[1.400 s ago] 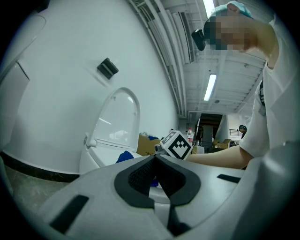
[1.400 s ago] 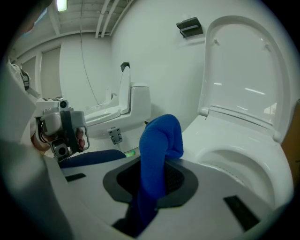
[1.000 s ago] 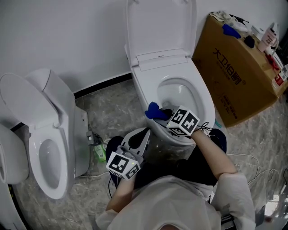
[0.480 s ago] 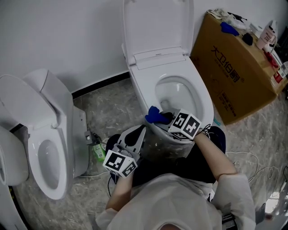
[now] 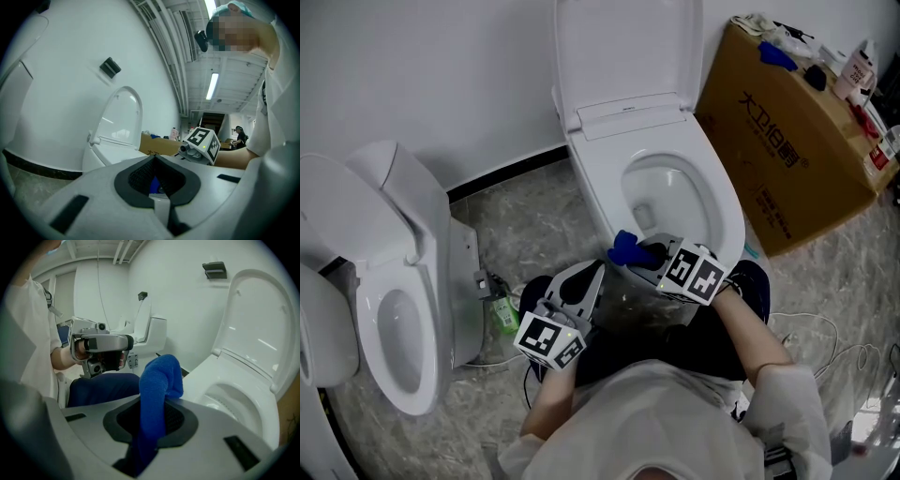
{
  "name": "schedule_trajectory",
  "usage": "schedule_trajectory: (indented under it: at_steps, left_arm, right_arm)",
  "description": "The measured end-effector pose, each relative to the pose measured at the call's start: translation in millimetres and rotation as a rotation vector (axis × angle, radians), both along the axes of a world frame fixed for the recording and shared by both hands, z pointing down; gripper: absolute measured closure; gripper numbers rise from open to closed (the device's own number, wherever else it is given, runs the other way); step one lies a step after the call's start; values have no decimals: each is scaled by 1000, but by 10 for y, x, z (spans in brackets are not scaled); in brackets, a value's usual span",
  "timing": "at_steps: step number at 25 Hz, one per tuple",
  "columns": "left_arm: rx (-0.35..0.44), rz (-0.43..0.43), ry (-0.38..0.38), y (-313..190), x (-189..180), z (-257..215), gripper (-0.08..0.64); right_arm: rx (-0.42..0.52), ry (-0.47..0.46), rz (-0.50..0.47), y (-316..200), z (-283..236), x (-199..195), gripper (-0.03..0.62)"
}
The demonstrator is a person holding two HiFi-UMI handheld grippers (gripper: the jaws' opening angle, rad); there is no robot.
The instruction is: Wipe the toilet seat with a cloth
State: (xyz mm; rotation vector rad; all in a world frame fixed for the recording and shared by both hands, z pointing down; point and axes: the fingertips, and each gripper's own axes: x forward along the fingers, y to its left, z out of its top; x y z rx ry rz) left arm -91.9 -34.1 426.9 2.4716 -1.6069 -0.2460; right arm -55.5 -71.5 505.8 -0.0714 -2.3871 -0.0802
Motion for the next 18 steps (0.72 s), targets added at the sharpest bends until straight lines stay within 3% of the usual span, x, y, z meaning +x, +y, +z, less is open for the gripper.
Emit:
schedule_trajectory:
  at_steps: [10,18]
  left_arm:
    - [-14,25,1,-81,102,72,555]
    - [-23,56,5,-142,166,130,555]
  right_arm:
    - [79,20,43,100,-4,193,541]
    - [80,23,77,133,4,298,541]
